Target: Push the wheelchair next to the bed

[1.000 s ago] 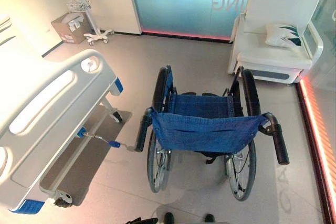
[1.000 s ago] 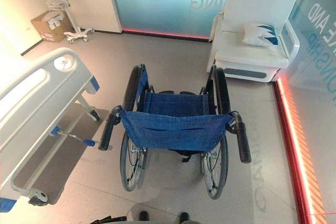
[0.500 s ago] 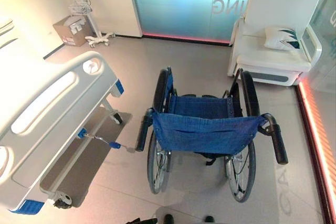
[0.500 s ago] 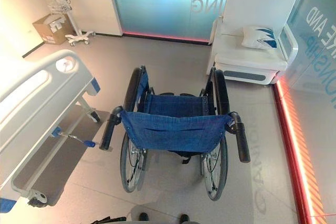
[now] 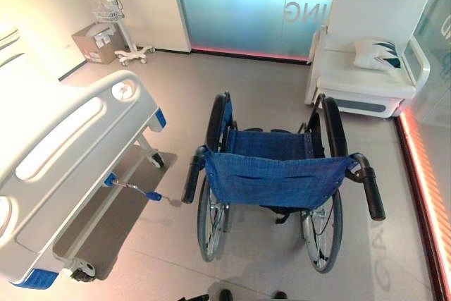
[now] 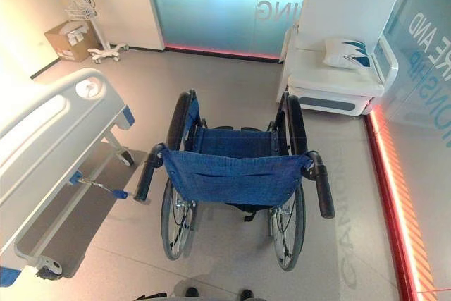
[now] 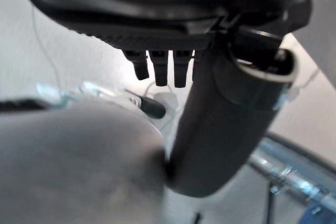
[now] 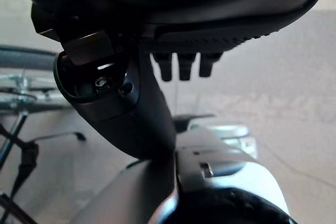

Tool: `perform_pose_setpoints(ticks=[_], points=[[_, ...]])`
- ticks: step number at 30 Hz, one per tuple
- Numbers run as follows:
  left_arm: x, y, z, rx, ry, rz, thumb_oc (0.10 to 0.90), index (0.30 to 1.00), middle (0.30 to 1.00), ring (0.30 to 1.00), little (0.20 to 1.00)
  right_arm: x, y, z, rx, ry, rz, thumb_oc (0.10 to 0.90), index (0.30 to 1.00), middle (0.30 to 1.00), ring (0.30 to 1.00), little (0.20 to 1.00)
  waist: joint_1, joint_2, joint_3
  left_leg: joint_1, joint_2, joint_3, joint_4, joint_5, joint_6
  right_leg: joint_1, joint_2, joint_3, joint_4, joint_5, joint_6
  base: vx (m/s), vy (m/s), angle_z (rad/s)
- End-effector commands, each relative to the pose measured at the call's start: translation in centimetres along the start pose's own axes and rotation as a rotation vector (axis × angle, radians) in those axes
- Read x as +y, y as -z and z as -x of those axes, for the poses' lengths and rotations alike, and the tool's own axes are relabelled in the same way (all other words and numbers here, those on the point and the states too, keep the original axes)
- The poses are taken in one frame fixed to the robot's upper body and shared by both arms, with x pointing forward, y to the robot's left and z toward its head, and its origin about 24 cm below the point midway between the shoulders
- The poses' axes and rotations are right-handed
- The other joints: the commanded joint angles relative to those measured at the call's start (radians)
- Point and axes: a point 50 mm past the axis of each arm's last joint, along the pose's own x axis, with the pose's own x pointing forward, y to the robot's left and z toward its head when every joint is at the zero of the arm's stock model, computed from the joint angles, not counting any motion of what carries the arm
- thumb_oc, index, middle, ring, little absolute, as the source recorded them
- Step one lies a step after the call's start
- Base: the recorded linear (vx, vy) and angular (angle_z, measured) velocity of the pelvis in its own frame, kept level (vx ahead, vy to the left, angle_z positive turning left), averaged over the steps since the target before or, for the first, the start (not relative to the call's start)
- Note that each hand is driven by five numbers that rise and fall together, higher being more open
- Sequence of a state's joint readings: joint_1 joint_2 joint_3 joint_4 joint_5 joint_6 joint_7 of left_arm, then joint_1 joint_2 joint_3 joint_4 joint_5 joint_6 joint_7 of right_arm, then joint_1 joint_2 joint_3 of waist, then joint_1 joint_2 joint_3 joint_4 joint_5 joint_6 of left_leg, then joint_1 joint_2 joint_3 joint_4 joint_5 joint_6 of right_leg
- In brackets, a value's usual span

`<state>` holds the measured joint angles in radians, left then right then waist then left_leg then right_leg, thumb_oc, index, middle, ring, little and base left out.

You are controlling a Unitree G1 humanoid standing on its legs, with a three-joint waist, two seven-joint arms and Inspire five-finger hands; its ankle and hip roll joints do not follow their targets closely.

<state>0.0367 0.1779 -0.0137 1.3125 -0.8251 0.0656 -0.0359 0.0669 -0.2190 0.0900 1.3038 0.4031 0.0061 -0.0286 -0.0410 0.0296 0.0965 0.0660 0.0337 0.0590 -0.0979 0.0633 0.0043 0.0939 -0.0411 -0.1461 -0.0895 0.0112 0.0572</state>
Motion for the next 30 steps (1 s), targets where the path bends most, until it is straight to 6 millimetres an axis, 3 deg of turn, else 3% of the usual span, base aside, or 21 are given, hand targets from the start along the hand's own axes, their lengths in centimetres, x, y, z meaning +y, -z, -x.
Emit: perform_pose_setpoints(ticks=[1,7,10,16,17,21,23,26,30], points=[[-1.7,-2.3,-0.1,-0.077,0.052,0.219,0.8,0.9,0.9,0.9,0.9,-0.3,-2.7,0.0,-0.118,0.097,-0.157,0.8,0.9,0.9,0.9,0.9,-0.013,-0.01,0.013,0.027,0.005,0.015,0.011,-0.042,-0.013,-0.019,-0.028,0.04,0.002,0.051,0.004,0.0,0.0,0.0],[-3.0,-7.8,1.0,-0.287,0.06,0.284,0.8,0.9,0.9,0.9,0.9,-3.8,-6.5,1.0,-0.315,0.283,-0.402,0.8,0.9,0.9,0.9,0.9,-0.015,-0.015,0.015,0.028,0.009,0.02,0.011,-0.045,-0.01,-0.022,-0.024,0.052,0.002,0.057,0.009,-0.01,-0.004,0.0],[-3.3,-11.3,2.6,-0.455,0.035,0.268,0.8,0.9,0.9,0.9,0.9,-5.5,-9.5,2.6,-0.474,0.399,-0.529,0.8,0.9,0.9,0.9,0.9,-0.012,-0.014,0.022,0.023,0.009,0.018,0.011,-0.044,-0.007,-0.027,-0.023,0.053,0.002,0.061,0.01,-0.03,-0.012,-0.01],[-3.2,-15.0,5.4,-0.663,0.05,0.299,0.8,0.9,0.9,0.9,0.9,-8.3,-12.0,5.6,-0.65,0.618,-0.707,0.8,0.9,0.9,0.9,0.9,-0.007,-0.016,0.026,0.02,0.007,0.011,0.011,-0.044,-0.006,-0.028,-0.023,0.053,0.002,0.06,0.009,0.0,0.0,0.0],[-3.5,-16.4,6.9,-0.745,0.055,0.26,0.8,0.9,0.9,0.9,0.9,-9.4,-13.0,7.2,-0.718,0.715,-0.759,0.8,0.9,0.9,0.9,0.9,-0.002,-0.016,0.026,0.018,0.006,0.003,0.011,-0.044,-0.006,-0.027,-0.024,0.051,0.002,0.058,0.008,-0.01,-0.013,0.04],[-3.9,-18.7,9.8,-0.896,0.058,0.183,0.8,0.9,0.9,0.9,0.9,-11.3,-14.9,10.2,-0.863,0.837,-0.852,0.8,0.9,0.9,0.9,0.9,0.005,-0.014,0.027,0.015,0.005,-0.006,0.011,-0.043,-0.005,-0.026,-0.025,0.047,0.002,0.056,0.006,-0.01,-0.009,0.03],[-4.5,-20.0,11.7,-0.962,0.078,0.176,0.8,0.9,0.9,0.9,0.9,-12.0,-16.7,12.8,-0.996,0.873,-0.862,0.8,0.9,0.9,0.9,0.9,0.008,-0.012,0.026,0.013,0.003,-0.013,0.011,-0.042,-0.004,-0.024,-0.026,0.046,0.002,0.052,0.006,0.0,-0.001,0.04],[-4.9,-20.9,13.7,-1.055,0.097,0.152,0.8,0.9,0.9,0.9,0.9,-11.8,-18.6,15.7,-1.154,0.834,-0.865,0.8,0.9,0.9,0.9,0.9,0.006,-0.01,0.025,0.008,0.003,-0.014,0.011,-0.032,-0.001,-0.029,-0.028,0.048,0.002,0.057,0.002,-0.02,0.008,0.0],[-4.8,-23.4,18.5,-1.337,0.037,0.113,0.8,0.9,0.9,0.9,0.9,-10.7,-21.2,20.2,-1.416,0.739,-0.824,0.8,0.9,0.9,0.9,0.9,0.004,-0.007,0.018,0.004,0.004,-0.014,0.011,-0.03,-0.002,-0.032,-0.031,0.052,0.002,0.052,0.0,-0.01,0.005,0.0]])
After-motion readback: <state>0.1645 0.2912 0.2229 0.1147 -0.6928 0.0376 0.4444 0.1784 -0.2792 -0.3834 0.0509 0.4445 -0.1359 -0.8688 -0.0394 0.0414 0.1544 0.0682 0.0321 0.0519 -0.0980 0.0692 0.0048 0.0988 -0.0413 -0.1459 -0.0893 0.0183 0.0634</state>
